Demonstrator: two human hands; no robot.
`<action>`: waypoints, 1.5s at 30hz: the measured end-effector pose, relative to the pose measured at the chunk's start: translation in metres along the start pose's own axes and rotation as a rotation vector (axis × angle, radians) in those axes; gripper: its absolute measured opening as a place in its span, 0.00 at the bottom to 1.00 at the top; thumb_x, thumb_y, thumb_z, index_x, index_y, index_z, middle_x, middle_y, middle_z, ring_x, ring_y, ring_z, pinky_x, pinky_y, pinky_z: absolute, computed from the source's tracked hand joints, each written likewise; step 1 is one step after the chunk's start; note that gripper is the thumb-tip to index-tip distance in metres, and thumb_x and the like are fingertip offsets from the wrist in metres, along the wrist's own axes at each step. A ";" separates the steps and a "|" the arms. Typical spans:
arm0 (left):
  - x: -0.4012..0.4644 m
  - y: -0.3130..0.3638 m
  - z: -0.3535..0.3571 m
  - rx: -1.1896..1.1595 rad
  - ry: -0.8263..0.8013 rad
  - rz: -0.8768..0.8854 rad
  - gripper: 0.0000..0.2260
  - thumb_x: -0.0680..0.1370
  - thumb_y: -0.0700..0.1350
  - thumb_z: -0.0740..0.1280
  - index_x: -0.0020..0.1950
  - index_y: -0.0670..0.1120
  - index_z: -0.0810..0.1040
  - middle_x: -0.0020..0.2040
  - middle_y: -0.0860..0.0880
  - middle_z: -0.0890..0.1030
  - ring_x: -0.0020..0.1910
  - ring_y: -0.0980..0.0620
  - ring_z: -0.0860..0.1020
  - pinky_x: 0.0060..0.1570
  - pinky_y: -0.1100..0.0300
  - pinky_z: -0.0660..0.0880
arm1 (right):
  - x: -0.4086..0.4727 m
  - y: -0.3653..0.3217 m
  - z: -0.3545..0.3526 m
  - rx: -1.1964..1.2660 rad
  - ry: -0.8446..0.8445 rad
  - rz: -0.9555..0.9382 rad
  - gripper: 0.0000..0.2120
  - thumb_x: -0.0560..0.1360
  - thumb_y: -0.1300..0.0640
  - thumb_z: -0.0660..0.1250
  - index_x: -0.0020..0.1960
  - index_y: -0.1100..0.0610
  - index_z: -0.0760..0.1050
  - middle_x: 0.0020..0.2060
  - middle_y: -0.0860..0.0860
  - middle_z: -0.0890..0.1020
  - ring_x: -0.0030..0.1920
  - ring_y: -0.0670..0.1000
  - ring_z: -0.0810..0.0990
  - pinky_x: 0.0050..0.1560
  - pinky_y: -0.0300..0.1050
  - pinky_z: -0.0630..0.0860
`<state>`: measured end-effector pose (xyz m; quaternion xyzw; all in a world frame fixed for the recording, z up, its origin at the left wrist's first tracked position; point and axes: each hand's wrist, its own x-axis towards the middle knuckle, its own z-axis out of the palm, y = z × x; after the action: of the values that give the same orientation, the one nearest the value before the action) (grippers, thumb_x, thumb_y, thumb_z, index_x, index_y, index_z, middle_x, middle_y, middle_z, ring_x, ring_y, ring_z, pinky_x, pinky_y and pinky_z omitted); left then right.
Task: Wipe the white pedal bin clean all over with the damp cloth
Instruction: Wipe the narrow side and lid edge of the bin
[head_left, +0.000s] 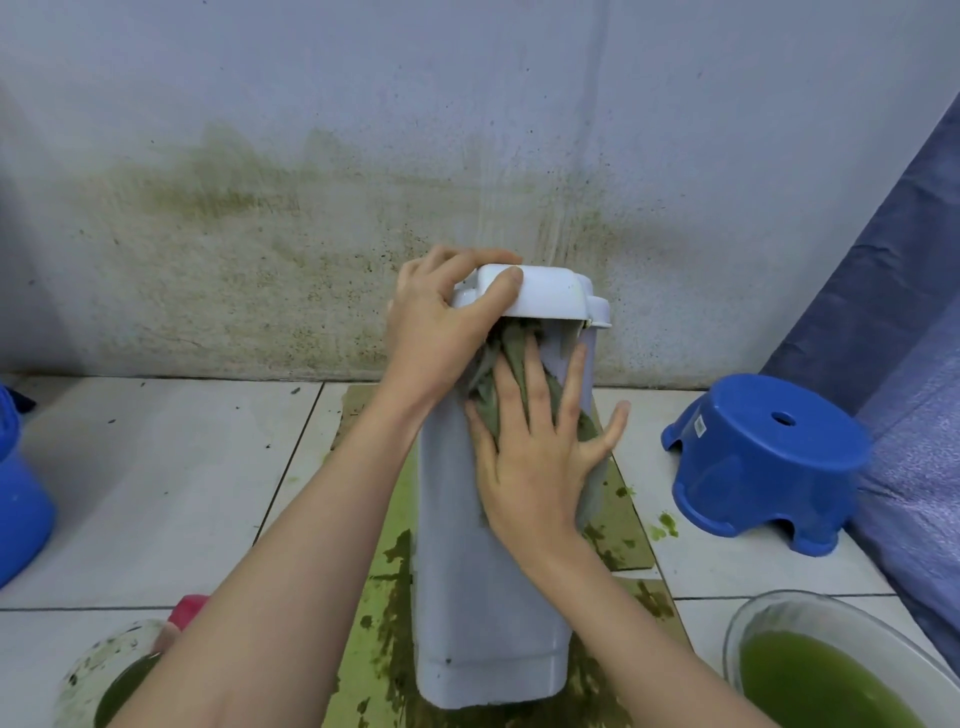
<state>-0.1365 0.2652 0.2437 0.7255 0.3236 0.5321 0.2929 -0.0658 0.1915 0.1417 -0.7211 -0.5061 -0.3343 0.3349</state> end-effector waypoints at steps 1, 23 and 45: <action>0.000 0.001 0.001 0.010 0.012 -0.009 0.10 0.67 0.64 0.59 0.44 0.68 0.77 0.46 0.63 0.76 0.55 0.58 0.69 0.51 0.66 0.65 | -0.010 0.011 0.000 -0.024 -0.012 -0.037 0.21 0.81 0.43 0.50 0.71 0.47 0.61 0.73 0.47 0.63 0.75 0.55 0.56 0.65 0.73 0.53; 0.014 0.003 0.026 -0.047 -0.049 0.054 0.09 0.67 0.61 0.61 0.42 0.66 0.79 0.42 0.66 0.76 0.55 0.55 0.73 0.56 0.54 0.71 | 0.023 -0.014 -0.002 0.235 0.073 0.303 0.19 0.79 0.43 0.54 0.66 0.47 0.71 0.70 0.47 0.66 0.75 0.59 0.55 0.67 0.71 0.50; 0.014 -0.020 -0.011 -0.140 -0.011 -0.034 0.10 0.69 0.55 0.65 0.46 0.57 0.82 0.54 0.51 0.80 0.54 0.58 0.77 0.55 0.61 0.73 | -0.143 0.022 0.015 0.124 -0.157 -0.175 0.20 0.82 0.44 0.51 0.73 0.45 0.59 0.73 0.46 0.60 0.76 0.54 0.51 0.69 0.65 0.55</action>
<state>-0.1473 0.2896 0.2394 0.7006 0.2962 0.5442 0.3539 -0.0806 0.1256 0.0129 -0.6763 -0.6113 -0.2727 0.3075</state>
